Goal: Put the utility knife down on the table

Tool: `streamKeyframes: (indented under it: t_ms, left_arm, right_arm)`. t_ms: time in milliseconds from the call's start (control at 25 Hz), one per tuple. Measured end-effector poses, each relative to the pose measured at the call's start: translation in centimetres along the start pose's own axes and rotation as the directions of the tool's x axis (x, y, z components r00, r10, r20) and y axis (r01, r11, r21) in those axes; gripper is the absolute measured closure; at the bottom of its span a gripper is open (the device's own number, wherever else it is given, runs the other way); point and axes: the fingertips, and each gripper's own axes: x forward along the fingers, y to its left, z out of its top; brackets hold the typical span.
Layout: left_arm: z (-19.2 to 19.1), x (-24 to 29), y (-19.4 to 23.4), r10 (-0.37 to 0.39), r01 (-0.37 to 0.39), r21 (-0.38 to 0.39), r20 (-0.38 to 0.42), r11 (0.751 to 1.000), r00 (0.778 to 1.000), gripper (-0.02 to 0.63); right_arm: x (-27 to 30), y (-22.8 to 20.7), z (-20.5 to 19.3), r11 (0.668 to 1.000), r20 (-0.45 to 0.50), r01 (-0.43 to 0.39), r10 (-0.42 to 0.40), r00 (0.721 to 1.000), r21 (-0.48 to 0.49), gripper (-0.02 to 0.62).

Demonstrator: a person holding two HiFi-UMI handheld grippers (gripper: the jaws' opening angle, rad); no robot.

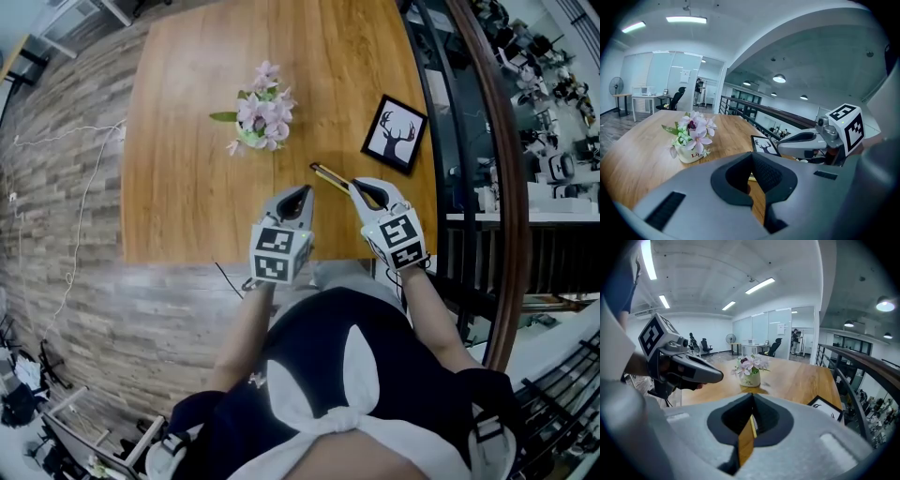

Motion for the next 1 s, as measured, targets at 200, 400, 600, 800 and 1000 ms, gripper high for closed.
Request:
streamKeyframes:
  t_ms: [200, 400, 600, 800, 1000]
  left_arm:
    - [0.1, -0.3, -1.0, -0.012, 0.012, 0.015, 0.01, 1.0, 1.0, 0.589]
    - [0.3, -0.7, -1.5, -0.013, 0.013, 0.023, 0.016, 1.0, 1.0, 0.589]
    - [0.2, -1.0, -1.5, -0.006, 0.006, 0.023, 0.022, 1.0, 1.0, 0.589]
    - [0.0, -1.4, -1.6, -0.003, 0.003, 0.022, 0.022, 1.0, 1.0, 0.589]
    - [-0.4, -1.7, -2.0, -0.002, 0.001, 0.024, 0.02, 1.0, 1.0, 0.589]
  right_arm:
    - [-1.3, 0.0, 0.8, 0.999, 0.051, 0.04, -0.04, 0.998, 0.0, 0.598]
    - [-1.8, 0.3, 0.7, 0.999, 0.05, 0.049, -0.048, 0.998, -0.001, 0.598]
    - [-2.0, 0.8, 0.2, 0.999, 0.042, 0.054, -0.054, 0.998, -0.005, 0.598]
    - [-2.2, 1.1, 0.1, 0.999, 0.041, 0.05, -0.05, 0.998, -0.005, 0.598]
    - [-2.5, 1.4, -0.2, 0.999, 0.045, 0.048, -0.048, 0.998, 0.002, 0.598]
